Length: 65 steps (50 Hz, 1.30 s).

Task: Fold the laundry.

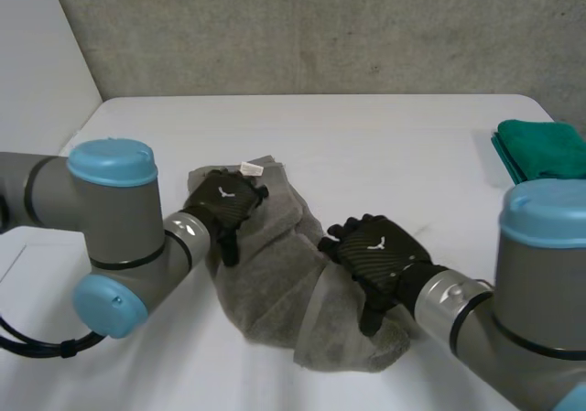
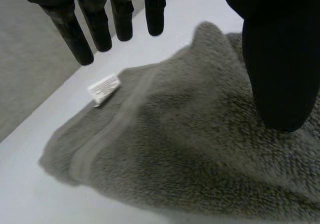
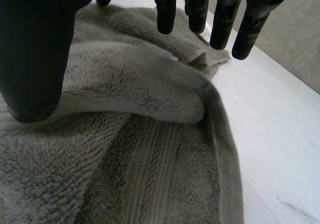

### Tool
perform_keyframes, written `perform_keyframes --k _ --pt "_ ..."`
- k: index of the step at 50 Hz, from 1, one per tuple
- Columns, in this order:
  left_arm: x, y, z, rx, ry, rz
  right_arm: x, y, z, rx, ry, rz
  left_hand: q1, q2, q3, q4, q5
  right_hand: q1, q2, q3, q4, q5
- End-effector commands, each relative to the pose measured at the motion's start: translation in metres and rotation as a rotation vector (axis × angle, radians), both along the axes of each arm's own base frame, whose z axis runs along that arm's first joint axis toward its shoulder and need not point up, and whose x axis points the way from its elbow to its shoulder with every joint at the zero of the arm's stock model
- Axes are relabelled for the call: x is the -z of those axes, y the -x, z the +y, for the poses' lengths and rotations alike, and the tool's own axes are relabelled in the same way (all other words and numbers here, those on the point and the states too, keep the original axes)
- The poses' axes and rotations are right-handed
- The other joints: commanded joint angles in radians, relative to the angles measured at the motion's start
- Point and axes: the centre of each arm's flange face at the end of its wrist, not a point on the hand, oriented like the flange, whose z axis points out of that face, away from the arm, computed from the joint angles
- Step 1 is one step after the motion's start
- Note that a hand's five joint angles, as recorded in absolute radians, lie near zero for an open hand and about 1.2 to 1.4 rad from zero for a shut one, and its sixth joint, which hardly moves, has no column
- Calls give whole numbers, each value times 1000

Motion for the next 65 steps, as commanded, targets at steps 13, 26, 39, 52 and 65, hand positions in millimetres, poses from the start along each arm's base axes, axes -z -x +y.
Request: perform_keyframes --k 13,26,39,52,65 --pt "-17 17 0 -117 89 -65 -10 -26 -47 -15 187 18 1152 1150 1150 1152 1145 1193 1179 1182 1164 1157" --pt "-66 -22 64 -330 49 107 -59 16 -118 254 318 -40 1152 1150 1150 1152 1145 1193 1179 1182 1164 1157" --pt "-47 -24 172 -159 -169 162 -44 36 -119 263 215 115 954 952 952 953 946 1193 1179 1182 1164 1157" --pt "-72 -33 96 -330 -79 244 -28 46 -111 231 144 220 11 9 8 10 3 -29 -42 -39 -58 -65" --pt "-29 -21 49 -59 -91 94 -48 57 -67 156 156 169 134 132 132 134 126 -29 -42 -39 -58 -65"
